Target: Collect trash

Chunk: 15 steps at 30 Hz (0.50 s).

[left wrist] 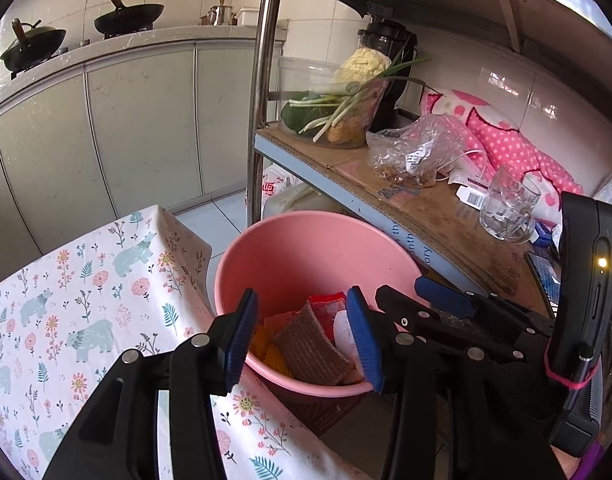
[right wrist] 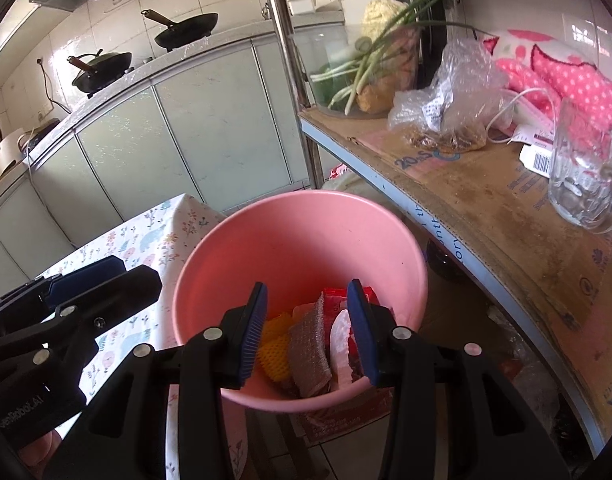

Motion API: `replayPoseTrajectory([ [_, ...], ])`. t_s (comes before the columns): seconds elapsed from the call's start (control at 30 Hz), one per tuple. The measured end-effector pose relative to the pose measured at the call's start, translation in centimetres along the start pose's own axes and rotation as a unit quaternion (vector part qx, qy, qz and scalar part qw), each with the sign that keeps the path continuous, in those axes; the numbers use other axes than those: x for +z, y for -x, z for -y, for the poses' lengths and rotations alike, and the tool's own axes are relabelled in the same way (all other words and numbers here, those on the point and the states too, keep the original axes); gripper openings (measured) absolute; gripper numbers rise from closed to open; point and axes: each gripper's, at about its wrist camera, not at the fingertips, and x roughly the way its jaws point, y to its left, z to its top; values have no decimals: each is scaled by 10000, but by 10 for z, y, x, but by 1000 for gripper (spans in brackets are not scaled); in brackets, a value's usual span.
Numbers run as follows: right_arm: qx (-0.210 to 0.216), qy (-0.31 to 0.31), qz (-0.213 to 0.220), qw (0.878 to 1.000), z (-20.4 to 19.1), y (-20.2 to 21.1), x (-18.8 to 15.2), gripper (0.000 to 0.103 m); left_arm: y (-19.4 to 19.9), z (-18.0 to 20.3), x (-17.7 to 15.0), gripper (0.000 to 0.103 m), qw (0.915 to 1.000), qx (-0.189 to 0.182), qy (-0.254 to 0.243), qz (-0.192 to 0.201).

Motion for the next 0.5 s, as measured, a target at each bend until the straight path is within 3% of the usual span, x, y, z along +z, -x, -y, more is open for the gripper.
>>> replayPoseTrajectory([
  [0.4, 94, 96, 114, 9998, -16, 38, -9, 43, 40, 8, -7, 48, 9997, 0, -73, 232],
  [0.5, 119, 160, 154, 9997, -22, 46, -12, 48, 47, 8, -10, 48, 9997, 6, -63, 253],
])
